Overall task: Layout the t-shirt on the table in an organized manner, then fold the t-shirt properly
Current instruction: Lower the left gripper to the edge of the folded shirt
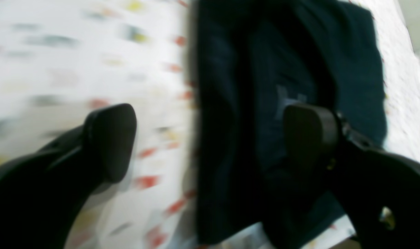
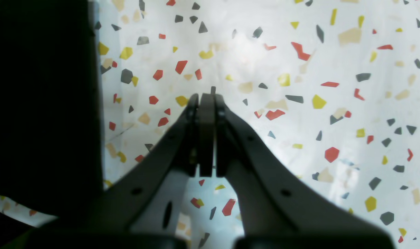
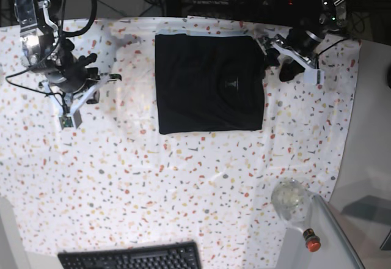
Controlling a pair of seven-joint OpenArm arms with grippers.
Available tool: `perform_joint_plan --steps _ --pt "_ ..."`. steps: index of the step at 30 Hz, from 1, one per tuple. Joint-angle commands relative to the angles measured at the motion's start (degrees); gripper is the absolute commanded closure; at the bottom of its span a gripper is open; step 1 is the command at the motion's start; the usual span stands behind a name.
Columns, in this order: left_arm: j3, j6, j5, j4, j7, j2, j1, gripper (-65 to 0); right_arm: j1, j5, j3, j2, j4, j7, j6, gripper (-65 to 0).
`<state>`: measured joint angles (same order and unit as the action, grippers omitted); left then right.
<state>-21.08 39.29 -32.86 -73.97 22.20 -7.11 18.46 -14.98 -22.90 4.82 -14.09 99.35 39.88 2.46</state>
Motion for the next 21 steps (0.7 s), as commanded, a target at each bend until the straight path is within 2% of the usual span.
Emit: perform_joint_plan --steps 1,12,14,21 --pt "0.2 0.7 -0.9 0.3 -1.1 -0.8 -0.5 -65.0 0.5 -0.1 -0.4 -0.4 0.9 -1.2 -0.4 0.0" --pt "1.1 0.7 -0.8 11.4 -1.3 -0.7 -4.9 -64.0 0.3 -0.1 -0.5 -0.6 0.2 -1.2 -0.4 0.0" --pt "2.0 0.7 -0.8 12.6 -1.3 -0.8 -5.4 -52.8 0.3 -0.1 -0.5 -0.6 0.1 -1.2 -0.4 0.0" --pt "5.7 0.7 -0.8 13.7 -1.1 -3.0 -6.1 -5.8 0.3 -0.1 -0.5 -0.6 0.1 -1.2 -0.4 0.0"
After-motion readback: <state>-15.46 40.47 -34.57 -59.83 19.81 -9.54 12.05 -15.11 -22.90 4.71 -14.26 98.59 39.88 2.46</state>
